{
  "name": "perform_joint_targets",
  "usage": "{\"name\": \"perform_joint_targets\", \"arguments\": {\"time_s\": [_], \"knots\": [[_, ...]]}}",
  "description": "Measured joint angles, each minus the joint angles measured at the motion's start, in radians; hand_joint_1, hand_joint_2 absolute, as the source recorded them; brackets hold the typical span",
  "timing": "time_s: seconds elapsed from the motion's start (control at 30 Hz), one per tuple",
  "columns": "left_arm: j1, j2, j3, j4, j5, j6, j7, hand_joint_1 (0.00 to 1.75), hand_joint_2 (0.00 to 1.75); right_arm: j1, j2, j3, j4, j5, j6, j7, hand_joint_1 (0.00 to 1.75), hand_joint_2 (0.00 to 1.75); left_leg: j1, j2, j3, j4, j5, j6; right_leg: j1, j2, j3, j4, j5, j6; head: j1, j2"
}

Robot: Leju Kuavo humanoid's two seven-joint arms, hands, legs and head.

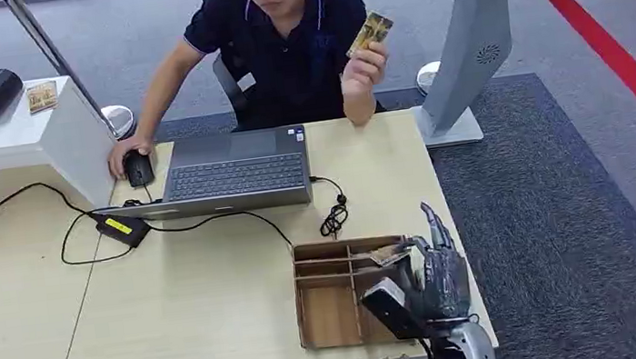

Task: Pass the card to the sensor for recognition and then transmit it.

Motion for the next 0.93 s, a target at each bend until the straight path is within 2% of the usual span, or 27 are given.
{"name": "perform_joint_targets", "arguments": {"time_s": [0.07,0.2,0.3,0.37,0.47,0.6,0.8,0.87,0.93], "knots": [[0.001,0.0,0.001,0.0,0.005,0.005,0.0,0.0,0.0,0.031,0.003,-0.05,-0.065,-0.038,-0.001,-0.036,1.75,1.75,0.0,0.0,0.0,0.0,0.0,0.0,0.0,0.0,0.0,0.0,0.0,0.0,0.0,0.0],[0.0,0.0,0.002,0.0,0.007,0.008,0.0,0.0,0.0,0.063,0.006,-0.113,-0.143,-0.058,-0.002,-0.061,1.75,1.75,0.0,0.0,0.0,0.0,0.0,0.0,0.0,0.0,0.0,0.0,0.0,0.0,0.0,0.0],[0.002,0.0,0.003,0.0,0.011,0.013,0.001,0.0,0.0,0.093,0.031,-0.17,-0.21,-0.131,-0.003,-0.151,1.75,1.75,0.0,0.0,0.001,0.0,0.0,0.0,0.0,0.0,0.0,0.0,0.0,0.0,0.0,0.0],[0.003,0.0,0.003,0.0,0.011,0.014,0.001,0.0,0.0,0.115,0.063,-0.247,-0.283,-0.215,-0.003,-0.228,1.75,1.75,0.0,0.0,0.001,0.0,0.0,0.0,0.0,0.0,0.0,0.0,0.0,0.0,0.0,0.0],[0.004,0.0,0.003,0.0,0.01,0.016,0.006,0.0,0.0,0.132,0.098,-0.342,-0.353,-0.271,-0.005,-0.267,1.75,1.75,0.0,0.001,0.001,0.0,0.0,0.0,0.0,0.0,0.0,0.0,0.0,0.0,0.0,0.0],[0.004,-0.002,0.003,0.0,0.004,0.017,0.008,0.0,0.0,0.139,0.143,-0.445,-0.398,-0.412,-0.005,-0.346,1.75,1.75,0.0,0.0,0.001,0.0,0.0,0.0,0.0,0.0,0.0,0.0,0.0,0.0,0.0,0.0],[0.001,-0.005,0.003,0.0,0.003,0.022,0.008,0.0,0.0,0.14,0.17,-0.5,-0.409,-0.513,-0.004,-0.359,1.75,1.75,0.0,0.001,0.001,0.0,0.0,0.0,0.0,0.0,0.001,0.0,0.0,0.0,0.0,0.0],[0.001,-0.006,0.003,0.0,0.004,0.022,0.008,0.0,0.0,0.138,0.174,-0.503,-0.405,-0.482,-0.003,-0.368,1.75,1.75,0.0,0.001,0.001,0.0,0.0,0.0,0.0,0.0,0.001,0.001,0.0,0.0,0.0,0.0],[0.0,-0.009,0.003,0.0,0.004,0.024,0.008,0.0,0.0,0.135,0.201,-0.501,-0.397,-0.437,-0.001,-0.39,1.75,1.75,0.0,0.001,0.001,0.0,0.0,0.0,0.0,0.0,0.001,0.001,0.0,0.0,0.0,0.0]]}}
